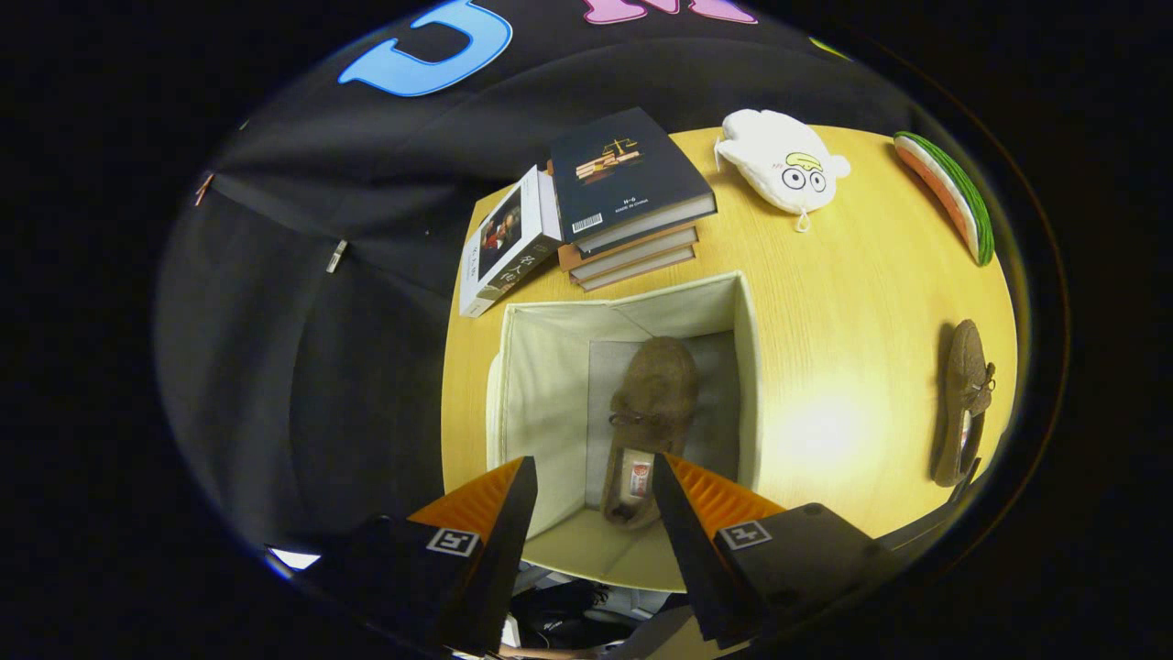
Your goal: Open the storage box then place both shoes into the box .Put the left shoe in first, then the right shoe, with the right side of both shoes facing outward in a uniform manner.
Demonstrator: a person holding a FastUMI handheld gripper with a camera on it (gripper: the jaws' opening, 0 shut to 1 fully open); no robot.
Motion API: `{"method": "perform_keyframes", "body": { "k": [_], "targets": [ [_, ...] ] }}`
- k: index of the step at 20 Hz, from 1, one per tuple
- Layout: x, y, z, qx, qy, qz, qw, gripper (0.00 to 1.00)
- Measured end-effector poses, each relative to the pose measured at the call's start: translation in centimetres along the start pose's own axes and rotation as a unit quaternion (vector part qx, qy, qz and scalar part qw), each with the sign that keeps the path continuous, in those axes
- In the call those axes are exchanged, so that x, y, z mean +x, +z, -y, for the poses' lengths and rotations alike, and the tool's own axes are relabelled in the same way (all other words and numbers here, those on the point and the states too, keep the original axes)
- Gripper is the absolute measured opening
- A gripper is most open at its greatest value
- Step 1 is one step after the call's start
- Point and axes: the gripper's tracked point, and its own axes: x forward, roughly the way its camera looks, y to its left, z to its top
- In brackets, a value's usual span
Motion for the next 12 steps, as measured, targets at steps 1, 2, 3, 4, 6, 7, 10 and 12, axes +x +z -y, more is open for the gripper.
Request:
{"method": "perform_keyframes", "body": {
  "k": [1,2,3,4,6,7,10,12],
  "targets": [
    [-1.1,0.1,0.5,-0.004,0.005,0.008,1.0,0.84],
    [-2.3,0.3,1.1,-0.007,0.011,0.015,1.0,0.85],
    [-3.6,0.3,1.9,-0.012,0.016,0.022,1.0,0.87],
    [-4.9,0.3,2.9,-0.017,0.018,0.03,0.999,0.9],
    [-7.2,1.2,6.2,-0.029,0.009,0.049,0.998,0.92],
    [-8.4,1.7,8.0,-0.034,0.002,0.06,0.998,0.92],
    [-11.1,3.3,14.1,-0.038,-0.023,0.091,0.995,0.93],
    [-12.8,4.1,18.9,-0.041,-0.052,0.111,0.992,0.92]
  ]
}}
